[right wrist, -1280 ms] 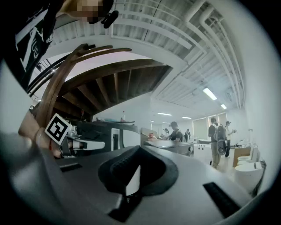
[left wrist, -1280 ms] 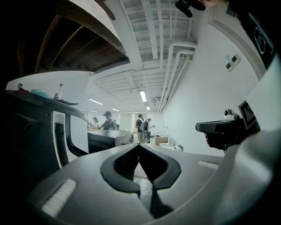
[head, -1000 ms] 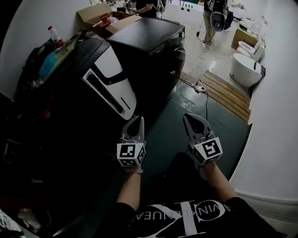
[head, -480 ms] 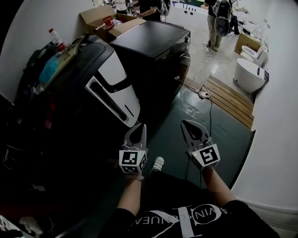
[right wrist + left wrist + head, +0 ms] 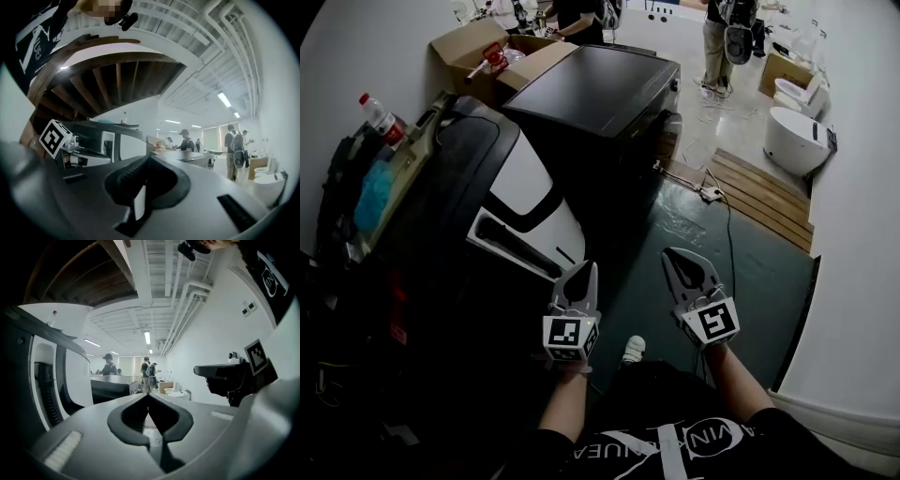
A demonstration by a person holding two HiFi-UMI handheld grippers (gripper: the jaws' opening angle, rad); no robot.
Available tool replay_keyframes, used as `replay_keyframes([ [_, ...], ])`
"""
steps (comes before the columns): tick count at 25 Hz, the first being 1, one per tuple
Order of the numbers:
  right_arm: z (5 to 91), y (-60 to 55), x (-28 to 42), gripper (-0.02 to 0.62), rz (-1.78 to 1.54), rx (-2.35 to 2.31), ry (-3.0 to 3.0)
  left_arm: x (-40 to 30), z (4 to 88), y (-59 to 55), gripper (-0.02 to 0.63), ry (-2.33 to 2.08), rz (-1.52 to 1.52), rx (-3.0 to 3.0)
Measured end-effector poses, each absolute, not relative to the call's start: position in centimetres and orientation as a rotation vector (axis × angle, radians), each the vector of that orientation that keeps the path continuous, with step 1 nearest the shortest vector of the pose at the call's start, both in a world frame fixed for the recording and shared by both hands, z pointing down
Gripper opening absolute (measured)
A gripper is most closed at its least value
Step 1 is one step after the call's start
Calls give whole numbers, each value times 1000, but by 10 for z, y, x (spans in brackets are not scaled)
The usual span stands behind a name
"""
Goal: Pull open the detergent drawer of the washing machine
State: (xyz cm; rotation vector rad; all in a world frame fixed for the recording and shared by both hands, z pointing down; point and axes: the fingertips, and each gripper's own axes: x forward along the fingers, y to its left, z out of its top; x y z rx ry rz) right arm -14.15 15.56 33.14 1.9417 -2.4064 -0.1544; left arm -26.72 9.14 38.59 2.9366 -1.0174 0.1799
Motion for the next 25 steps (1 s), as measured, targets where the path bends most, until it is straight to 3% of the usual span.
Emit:
replay_keyframes([
  [25, 373, 20, -119, 14, 14, 1967, -2324, -230, 401, -32, 9, -900, 236, 2885],
])
